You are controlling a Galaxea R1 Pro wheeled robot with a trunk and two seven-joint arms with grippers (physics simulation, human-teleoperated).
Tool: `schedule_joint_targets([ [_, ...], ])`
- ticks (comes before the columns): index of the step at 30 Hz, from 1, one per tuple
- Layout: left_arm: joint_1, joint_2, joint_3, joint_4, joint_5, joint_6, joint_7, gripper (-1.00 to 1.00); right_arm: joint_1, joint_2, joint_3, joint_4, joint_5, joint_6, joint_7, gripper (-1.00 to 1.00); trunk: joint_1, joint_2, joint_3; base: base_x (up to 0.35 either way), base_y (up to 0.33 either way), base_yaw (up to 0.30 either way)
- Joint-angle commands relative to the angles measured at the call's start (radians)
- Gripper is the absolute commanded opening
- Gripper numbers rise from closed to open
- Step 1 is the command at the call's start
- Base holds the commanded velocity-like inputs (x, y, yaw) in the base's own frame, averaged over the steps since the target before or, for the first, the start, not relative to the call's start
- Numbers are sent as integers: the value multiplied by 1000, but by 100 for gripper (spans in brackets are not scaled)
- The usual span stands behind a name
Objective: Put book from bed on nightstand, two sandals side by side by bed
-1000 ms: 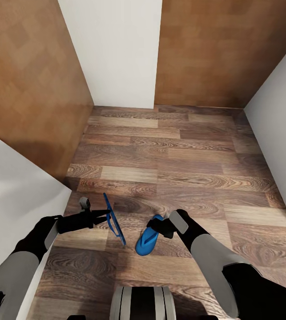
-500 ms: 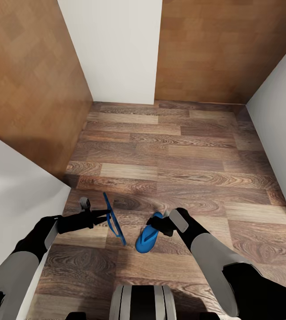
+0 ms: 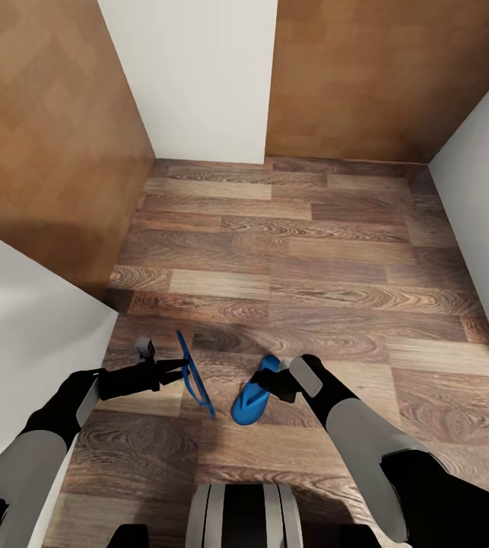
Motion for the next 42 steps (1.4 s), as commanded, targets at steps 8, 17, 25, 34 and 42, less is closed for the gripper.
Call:
schedule_joint_targets([
  [8,0,0,0,0,2,10,-3,-100,0,0,4,-6,-9,2,-9,100,0,0,-1,0,0,0],
  [17,0,0,0,0,2,10,-2,-100,0,0,5,-11,-9,2,-9,100,0,0,-1,0,0,0],
  [25,0,0,0,0,2,10,-1,-100,0,0,6,-17,-9,2,-9,100,0,0,-1,0,0,0],
  [34,0,-1,0,0,2,10,-1,-100,0,0,6,-18,-9,2,-9,100,0,0,-1,0,0,0],
  [42,0,-1,0,0,2,10,0,-100,0,0,6,-19,-9,2,-9,100,0,0,-1,0,0,0],
])
